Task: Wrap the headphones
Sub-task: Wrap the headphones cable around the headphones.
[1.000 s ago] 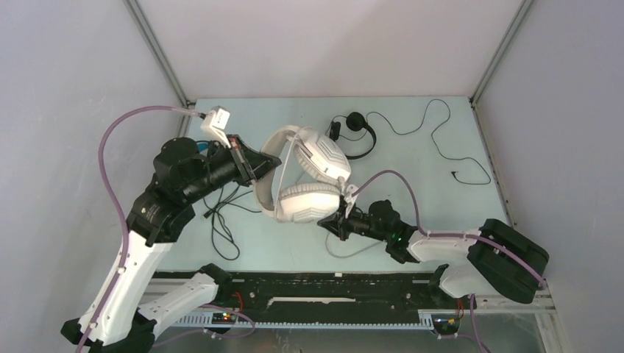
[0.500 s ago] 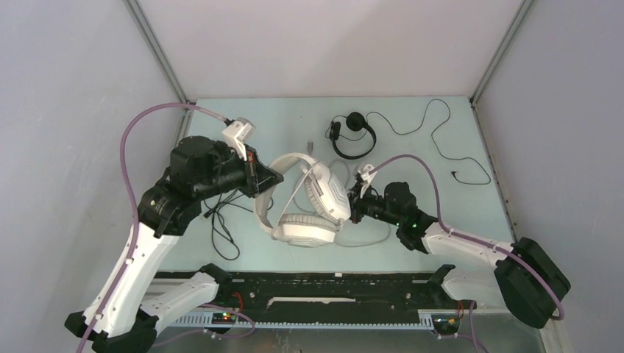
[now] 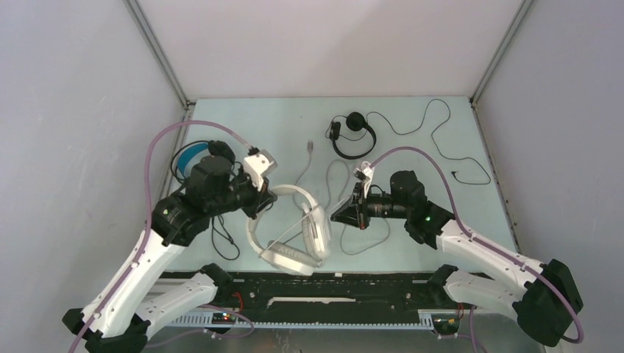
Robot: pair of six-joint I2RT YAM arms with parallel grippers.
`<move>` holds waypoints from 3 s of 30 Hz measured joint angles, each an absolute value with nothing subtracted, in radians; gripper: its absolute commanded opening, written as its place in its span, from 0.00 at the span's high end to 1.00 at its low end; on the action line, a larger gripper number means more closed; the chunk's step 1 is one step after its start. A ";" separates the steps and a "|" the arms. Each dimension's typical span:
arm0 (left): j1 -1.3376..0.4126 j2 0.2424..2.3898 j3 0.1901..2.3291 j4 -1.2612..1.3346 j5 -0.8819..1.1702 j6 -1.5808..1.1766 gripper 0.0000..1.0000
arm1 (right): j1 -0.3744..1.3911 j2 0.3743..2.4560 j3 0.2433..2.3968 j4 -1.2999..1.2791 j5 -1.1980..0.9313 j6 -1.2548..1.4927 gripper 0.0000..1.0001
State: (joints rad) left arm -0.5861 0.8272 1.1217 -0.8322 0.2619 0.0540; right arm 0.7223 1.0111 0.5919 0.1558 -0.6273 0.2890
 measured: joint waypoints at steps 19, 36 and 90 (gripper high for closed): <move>-0.742 0.802 1.041 -0.729 -0.002 0.368 1.00 | 0.724 1.031 0.698 0.043 -0.965 0.547 1.00; -0.797 0.763 0.992 -0.647 -0.097 0.402 1.00 | 0.723 1.103 0.792 0.114 -0.977 0.695 1.00; -0.807 0.896 1.053 -0.662 -0.598 -0.132 1.00 | 0.896 1.334 1.057 0.273 -0.754 0.795 0.84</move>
State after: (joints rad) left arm -0.8074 0.8963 1.0527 -0.6617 -0.5980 -0.1322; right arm 0.8963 1.3342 1.0569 0.2733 -0.7544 0.7952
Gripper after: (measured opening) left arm 0.094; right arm 0.137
